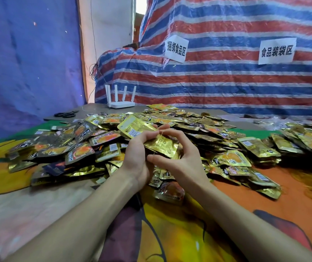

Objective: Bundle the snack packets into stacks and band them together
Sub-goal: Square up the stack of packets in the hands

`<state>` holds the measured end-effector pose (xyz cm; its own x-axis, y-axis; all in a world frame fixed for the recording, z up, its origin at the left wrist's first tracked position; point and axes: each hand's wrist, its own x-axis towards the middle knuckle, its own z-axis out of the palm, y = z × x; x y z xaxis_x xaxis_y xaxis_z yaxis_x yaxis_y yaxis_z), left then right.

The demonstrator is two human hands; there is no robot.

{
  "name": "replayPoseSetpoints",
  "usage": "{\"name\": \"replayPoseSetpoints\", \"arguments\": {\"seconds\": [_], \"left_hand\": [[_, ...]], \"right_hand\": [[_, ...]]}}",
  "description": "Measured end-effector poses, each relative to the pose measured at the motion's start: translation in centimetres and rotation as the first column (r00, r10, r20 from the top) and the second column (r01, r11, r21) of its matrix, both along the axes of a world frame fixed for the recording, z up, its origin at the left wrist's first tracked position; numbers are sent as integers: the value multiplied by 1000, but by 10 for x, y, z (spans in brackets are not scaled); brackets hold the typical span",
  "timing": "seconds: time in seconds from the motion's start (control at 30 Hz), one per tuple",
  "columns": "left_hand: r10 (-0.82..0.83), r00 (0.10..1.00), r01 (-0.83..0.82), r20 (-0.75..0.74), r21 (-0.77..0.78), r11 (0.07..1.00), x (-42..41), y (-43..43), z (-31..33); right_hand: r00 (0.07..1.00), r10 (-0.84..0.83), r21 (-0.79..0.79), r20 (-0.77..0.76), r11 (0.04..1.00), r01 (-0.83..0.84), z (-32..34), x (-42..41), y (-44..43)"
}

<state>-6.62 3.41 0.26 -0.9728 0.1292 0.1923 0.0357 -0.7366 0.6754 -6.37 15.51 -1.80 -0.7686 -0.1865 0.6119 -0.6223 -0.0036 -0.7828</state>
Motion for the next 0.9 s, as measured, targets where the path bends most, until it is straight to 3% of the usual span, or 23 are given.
{"name": "replayPoseSetpoints", "arguments": {"seconds": [0.23, 0.33, 0.43, 0.53, 0.7, 0.9], "left_hand": [[-14, 1000, 14, -17, -8, 1000, -4, 1, -2], [-10, 1000, 9, -12, -41, 999, -3, 3, -6], [-12, 1000, 14, 11, -136, 991, 0, 2, -11], [-19, 1000, 23, 16, -362, 932, 6, 5, -11], [-8, 1000, 5, -3, -613, 790, 14, 20, -5], [48, 997, -74, -57, -739, 669, 9, 42, 9]], "right_hand": [[997, -79, 125, 5, 989, 77, 4, 1, 4], [981, -161, 266, -108, 946, 184, 9, 1, 11], [982, -144, 397, -125, 899, 182, 12, 4, 16], [980, -150, 472, -132, 860, 196, 16, 6, 23], [968, -213, 506, -131, 826, 250, 24, 16, 50], [846, -513, 516, -145, 690, 507, 63, 2, 122]]}}
